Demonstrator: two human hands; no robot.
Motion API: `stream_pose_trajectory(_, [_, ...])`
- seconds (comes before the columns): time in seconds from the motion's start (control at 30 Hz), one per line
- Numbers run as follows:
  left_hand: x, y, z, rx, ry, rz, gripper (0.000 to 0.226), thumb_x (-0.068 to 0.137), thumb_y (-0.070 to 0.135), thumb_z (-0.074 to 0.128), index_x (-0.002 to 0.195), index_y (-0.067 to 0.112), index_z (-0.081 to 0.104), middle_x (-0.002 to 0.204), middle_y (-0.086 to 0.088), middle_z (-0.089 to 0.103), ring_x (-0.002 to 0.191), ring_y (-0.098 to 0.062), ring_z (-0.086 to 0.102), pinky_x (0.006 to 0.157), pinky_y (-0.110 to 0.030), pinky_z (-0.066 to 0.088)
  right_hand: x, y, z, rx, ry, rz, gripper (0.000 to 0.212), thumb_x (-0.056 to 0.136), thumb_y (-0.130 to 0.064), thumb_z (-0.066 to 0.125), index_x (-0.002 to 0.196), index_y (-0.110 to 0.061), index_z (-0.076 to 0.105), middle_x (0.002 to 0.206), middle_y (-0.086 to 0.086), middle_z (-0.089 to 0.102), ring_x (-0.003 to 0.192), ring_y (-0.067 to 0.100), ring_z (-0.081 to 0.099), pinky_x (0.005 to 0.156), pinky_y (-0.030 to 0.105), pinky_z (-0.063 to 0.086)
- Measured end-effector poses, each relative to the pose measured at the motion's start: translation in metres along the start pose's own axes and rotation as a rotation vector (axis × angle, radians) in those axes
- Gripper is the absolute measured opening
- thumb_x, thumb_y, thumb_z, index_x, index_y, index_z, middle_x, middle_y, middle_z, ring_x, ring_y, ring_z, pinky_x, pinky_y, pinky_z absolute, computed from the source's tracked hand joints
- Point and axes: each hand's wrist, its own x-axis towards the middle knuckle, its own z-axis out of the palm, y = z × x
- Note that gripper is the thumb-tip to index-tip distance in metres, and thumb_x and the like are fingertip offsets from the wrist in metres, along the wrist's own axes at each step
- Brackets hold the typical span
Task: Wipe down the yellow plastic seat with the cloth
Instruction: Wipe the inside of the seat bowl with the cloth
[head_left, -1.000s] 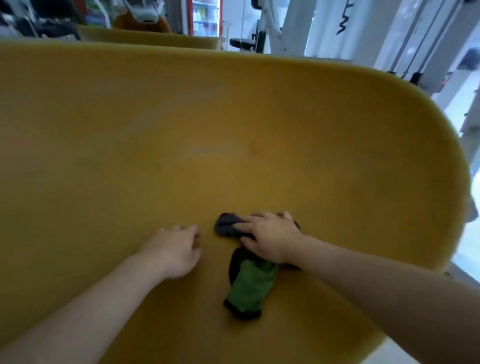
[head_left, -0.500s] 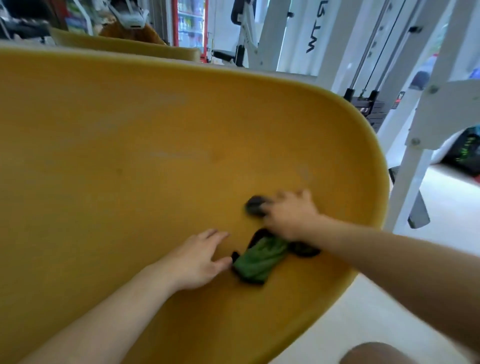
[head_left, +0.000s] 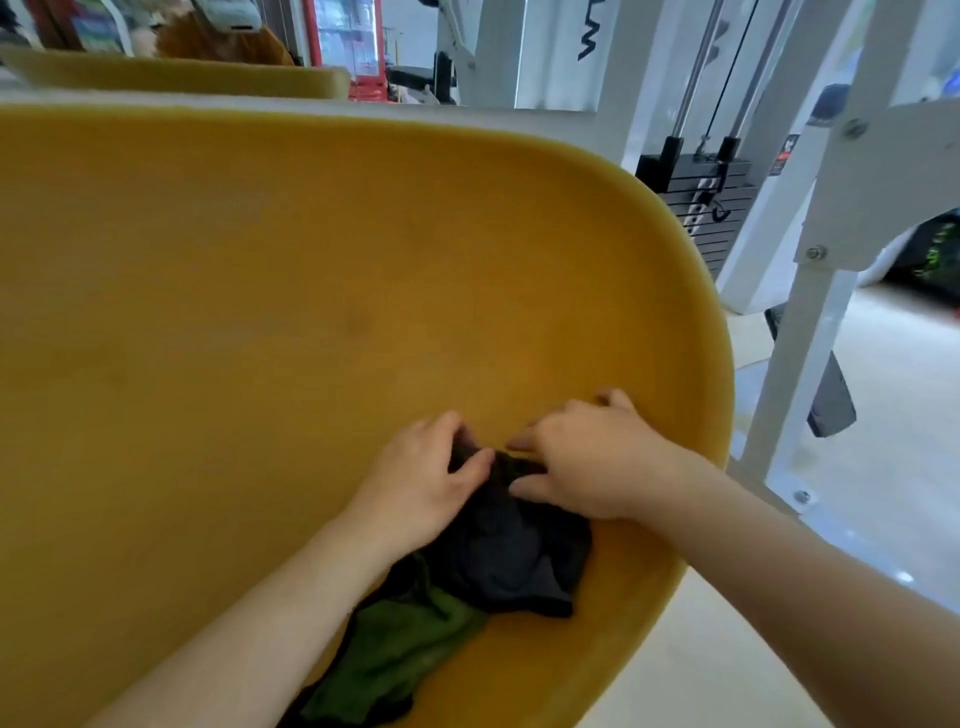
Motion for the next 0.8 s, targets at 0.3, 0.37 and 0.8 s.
stream_pose_trajectory(0.3, [-0.005,0.021,0.051,0.039,-0.205,0.052,0.081,0.094,0.06,0.037,0.153,0.025,-0.007,0.159,0.009,-0.02,0.147,-0.016,-0.012,0.119,-0.047,0.012,-0.014,0.037,0.005,-0.161,0.586,0.224,0.049,0.091,-0.049,0.048,0.138,-0.035,0.048,0.157,0.008,0.027,0.148,0.028,0.009,0.111,0.057,0.011])
stream_pose_trajectory(0.37, [0.049,0.032,0.056,0.017,-0.085,0.054,0.079,0.097,0.051,0.039,0.153,0.023,-0.009,0.161,0.005,-0.016,0.148,-0.019,-0.012,0.118,-0.051,0.012,-0.01,0.054,-0.004,-0.153,0.774,0.303,0.056,0.086,-0.043,0.055,0.141,-0.033,0.045,0.157,0.012,0.026,0.148,0.03,0.01,0.108,0.059,0.015])
stream_pose_trajectory(0.8, [0.087,0.061,0.051,0.188,0.07,0.099,0.07,0.09,0.069,0.026,0.147,0.031,0.012,0.156,-0.002,0.013,0.142,-0.03,0.013,0.112,-0.052,0.023,0.013,0.082,-0.011,-0.01,0.86,0.446,0.071,0.089,-0.017,0.057,0.151,-0.01,0.023,0.154,0.025,0.022,0.106,0.041,0.051,0.074,0.041,0.053])
